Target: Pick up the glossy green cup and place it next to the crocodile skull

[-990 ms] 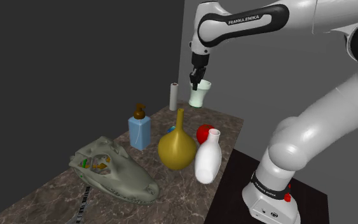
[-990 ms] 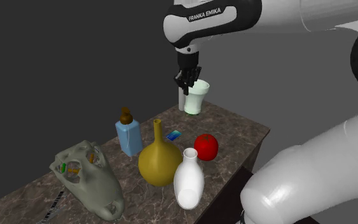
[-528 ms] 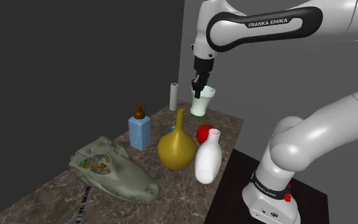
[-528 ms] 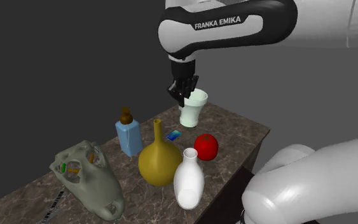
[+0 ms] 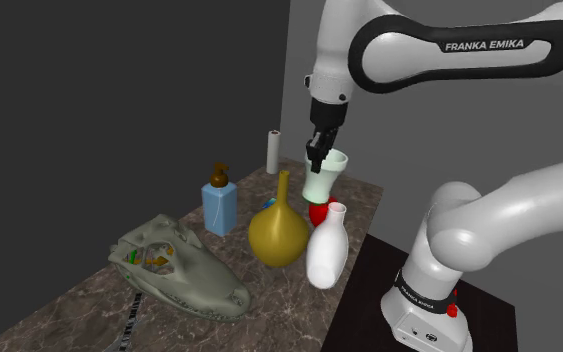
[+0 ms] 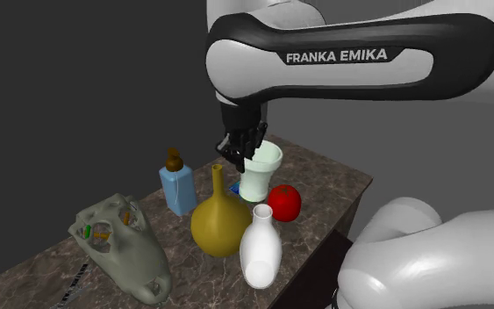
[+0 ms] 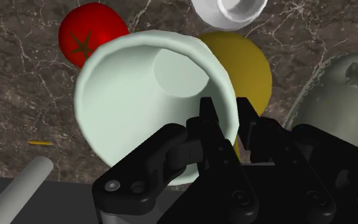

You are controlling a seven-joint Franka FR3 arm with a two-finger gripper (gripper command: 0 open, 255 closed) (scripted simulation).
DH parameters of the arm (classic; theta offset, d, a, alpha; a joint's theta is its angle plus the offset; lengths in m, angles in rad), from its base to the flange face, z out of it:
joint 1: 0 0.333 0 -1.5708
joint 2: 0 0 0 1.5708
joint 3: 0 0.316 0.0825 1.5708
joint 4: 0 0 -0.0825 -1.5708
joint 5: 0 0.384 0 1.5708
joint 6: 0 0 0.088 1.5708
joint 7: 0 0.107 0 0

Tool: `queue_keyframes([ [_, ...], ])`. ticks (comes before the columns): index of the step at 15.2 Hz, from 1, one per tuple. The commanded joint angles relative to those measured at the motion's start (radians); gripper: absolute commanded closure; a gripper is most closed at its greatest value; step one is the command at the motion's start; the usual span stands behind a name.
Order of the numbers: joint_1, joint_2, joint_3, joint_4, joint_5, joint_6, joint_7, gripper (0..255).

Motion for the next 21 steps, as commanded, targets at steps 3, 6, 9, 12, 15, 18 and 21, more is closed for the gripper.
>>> queue_keyframes([
  [3,0.046,-0.059,0.076,-0.011,0.062,-0.049,0.086,255],
  [6,0.082,-0.091,0.137,-0.012,0.112,-0.080,0.154,255],
  [9,0.116,-0.112,0.201,-0.003,0.165,-0.107,0.224,255],
  [12,0.133,-0.121,0.237,-0.008,0.194,-0.108,0.260,255],
  [15,0.138,-0.127,0.248,-0.051,0.205,-0.072,0.261,255],
  [18,0.144,-0.132,0.259,-0.092,0.216,-0.035,0.263,255],
  [21,0.150,-0.134,0.271,-0.132,0.227,0.003,0.265,255],
])
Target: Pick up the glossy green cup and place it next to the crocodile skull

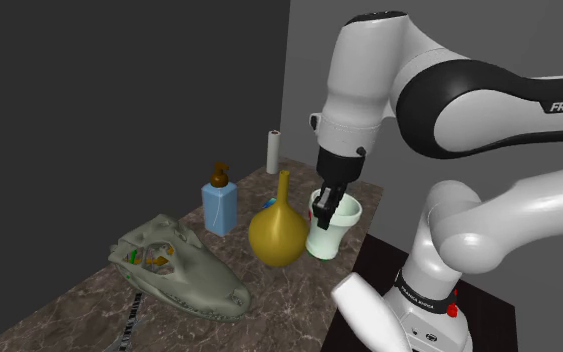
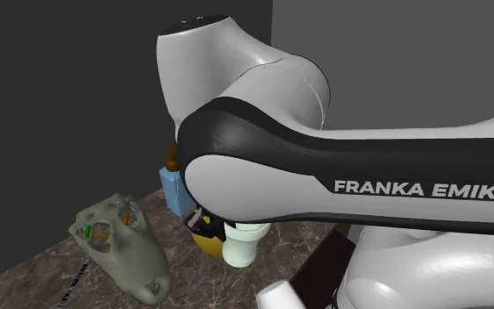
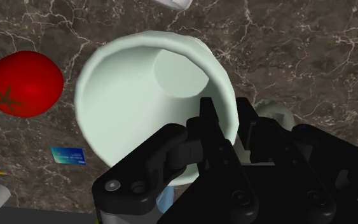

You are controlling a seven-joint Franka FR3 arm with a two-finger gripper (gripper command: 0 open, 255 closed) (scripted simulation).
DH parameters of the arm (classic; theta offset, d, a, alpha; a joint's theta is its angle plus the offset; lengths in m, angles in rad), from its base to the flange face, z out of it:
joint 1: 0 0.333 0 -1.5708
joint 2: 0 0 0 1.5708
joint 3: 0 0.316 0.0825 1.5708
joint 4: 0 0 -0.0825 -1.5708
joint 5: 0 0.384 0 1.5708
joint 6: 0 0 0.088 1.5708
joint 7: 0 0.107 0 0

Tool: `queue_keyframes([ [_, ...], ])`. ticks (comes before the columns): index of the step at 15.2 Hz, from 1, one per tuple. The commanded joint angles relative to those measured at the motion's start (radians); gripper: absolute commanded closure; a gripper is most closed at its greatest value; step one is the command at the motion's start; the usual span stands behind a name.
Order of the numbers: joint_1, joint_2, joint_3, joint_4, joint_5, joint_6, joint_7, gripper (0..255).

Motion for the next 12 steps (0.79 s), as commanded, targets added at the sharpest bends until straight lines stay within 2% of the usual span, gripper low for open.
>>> queue_keyframes([
  [1,0.004,-0.001,0.009,-0.026,0.008,0.026,0.002,255],
  [12,0.024,0.018,0.063,-0.159,0.056,0.176,0.010,255],
])
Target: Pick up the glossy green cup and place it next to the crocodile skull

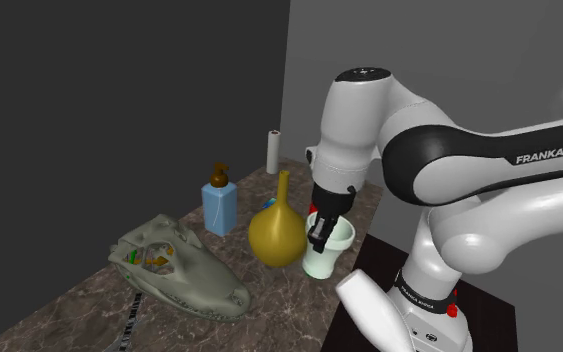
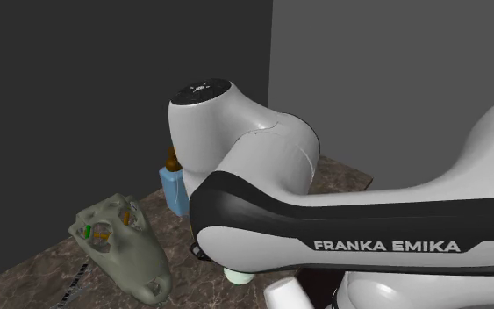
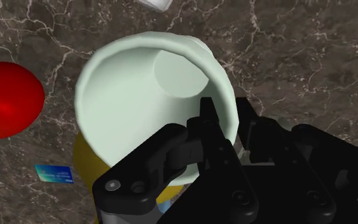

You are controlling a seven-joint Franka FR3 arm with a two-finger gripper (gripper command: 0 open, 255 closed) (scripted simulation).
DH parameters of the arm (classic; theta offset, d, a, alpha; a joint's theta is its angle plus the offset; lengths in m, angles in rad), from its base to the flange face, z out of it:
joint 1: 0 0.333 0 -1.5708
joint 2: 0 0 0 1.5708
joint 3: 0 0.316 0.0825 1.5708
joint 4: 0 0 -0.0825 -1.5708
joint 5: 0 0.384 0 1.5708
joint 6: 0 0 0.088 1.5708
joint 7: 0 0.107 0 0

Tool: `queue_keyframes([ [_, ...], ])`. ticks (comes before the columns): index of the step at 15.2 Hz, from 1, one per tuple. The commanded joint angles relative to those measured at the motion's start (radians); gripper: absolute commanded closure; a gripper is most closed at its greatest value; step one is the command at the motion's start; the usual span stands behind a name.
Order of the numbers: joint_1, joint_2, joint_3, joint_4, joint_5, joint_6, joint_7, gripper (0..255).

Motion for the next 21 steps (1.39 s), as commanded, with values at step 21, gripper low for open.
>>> queue_keyframes([
  [21,0.016,0.147,0.121,-0.176,0.093,0.319,0.018,255],
])
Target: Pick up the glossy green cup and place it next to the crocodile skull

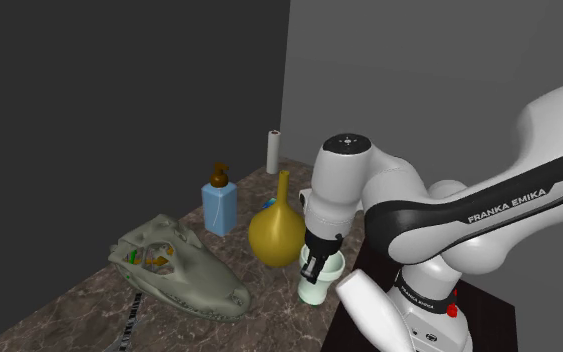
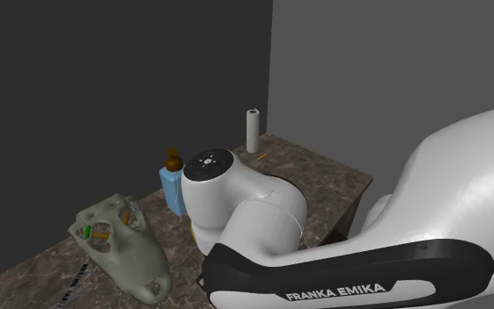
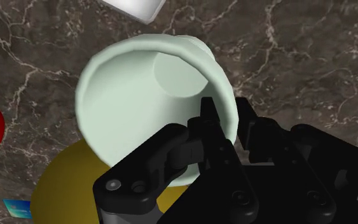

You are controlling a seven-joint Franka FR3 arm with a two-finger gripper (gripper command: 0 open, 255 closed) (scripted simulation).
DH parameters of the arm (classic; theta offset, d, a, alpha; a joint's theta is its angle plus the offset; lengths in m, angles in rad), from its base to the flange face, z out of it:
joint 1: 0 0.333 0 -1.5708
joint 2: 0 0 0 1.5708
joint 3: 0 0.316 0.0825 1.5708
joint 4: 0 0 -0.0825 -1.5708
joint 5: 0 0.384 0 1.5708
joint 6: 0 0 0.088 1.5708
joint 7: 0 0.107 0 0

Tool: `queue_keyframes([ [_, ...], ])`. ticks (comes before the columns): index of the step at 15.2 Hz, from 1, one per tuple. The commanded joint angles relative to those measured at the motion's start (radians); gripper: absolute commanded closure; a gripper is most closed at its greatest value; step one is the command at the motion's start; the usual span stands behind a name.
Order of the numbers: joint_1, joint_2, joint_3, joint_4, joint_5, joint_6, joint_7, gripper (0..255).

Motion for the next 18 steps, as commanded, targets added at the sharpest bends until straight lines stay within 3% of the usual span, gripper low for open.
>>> queue_keyframes([
  [1,0.000,0.000,0.001,-0.001,0.001,0.002,0.000,255],
  [4,0.000,0.000,0.001,-0.001,0.001,0.002,0.000,255],
  [5,0.000,0.000,0.001,-0.001,0.001,0.002,0.000,0],
  [10,0.000,0.000,0.001,-0.001,0.001,0.002,0.000,0],
  [14,0.004,-0.094,-0.055,0.083,-0.040,-0.173,0.002,0],
  [18,0.004,-0.094,-0.056,0.083,-0.040,-0.173,0.002,0],
])
